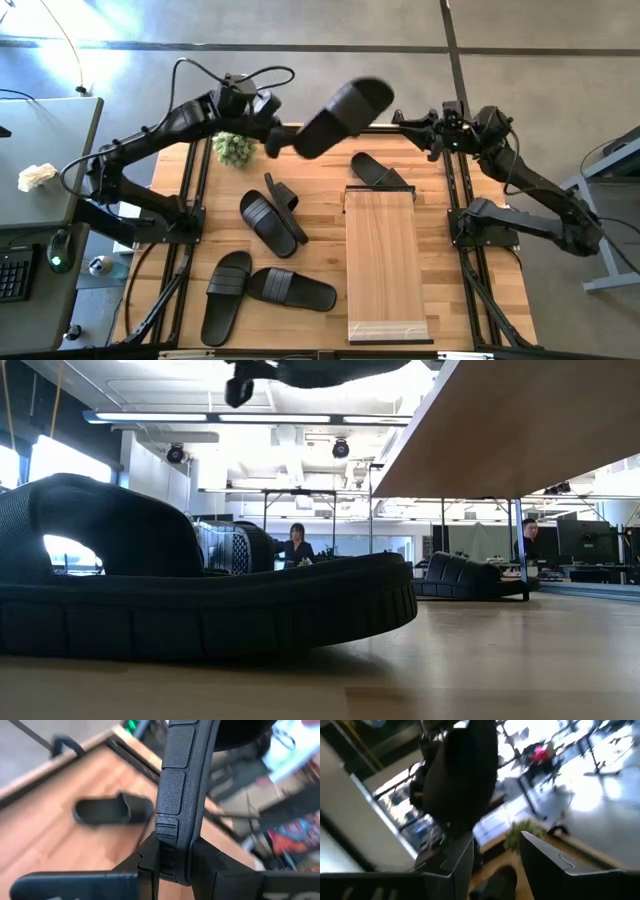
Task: Pick and place slides into the shelf
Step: Put the black slide under the shelf
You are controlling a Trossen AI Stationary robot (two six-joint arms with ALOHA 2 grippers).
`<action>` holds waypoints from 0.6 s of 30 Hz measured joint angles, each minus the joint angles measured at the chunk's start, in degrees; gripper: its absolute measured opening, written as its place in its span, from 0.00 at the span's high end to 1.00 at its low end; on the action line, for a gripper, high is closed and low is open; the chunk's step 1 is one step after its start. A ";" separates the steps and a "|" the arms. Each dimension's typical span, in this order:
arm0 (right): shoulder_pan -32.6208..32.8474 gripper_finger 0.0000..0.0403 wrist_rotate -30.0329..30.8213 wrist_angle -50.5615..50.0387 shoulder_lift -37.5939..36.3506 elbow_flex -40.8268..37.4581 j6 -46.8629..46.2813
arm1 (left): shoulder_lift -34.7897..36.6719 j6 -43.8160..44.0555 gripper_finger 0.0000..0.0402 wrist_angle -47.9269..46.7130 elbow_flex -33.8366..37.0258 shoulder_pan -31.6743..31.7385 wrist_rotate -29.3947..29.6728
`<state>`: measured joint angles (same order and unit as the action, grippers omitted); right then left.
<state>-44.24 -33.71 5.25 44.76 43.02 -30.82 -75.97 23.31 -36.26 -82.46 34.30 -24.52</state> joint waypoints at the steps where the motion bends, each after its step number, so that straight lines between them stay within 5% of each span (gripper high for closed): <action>1: -1.24 0.63 -3.37 -2.53 0.46 0.88 -0.09 | 0.14 -1.26 0.86 -1.62 -0.01 0.05 -1.74; 5: -4.67 0.63 -13.56 -15.27 3.10 6.27 5.98 | 0.20 -5.41 0.86 -7.80 0.00 -0.10 -5.87; 11: -5.22 0.63 -13.38 -32.76 7.73 18.15 17.97 | -0.06 -7.92 0.86 -13.04 0.00 -0.18 -4.91; 18: -3.20 0.63 -12.11 -39.70 14.61 26.66 20.90 | -0.06 -8.09 0.86 -12.91 0.00 -0.19 -4.32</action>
<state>-47.45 -45.82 -34.45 59.37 69.68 -9.92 -76.03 15.22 -49.17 -82.46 34.11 -28.84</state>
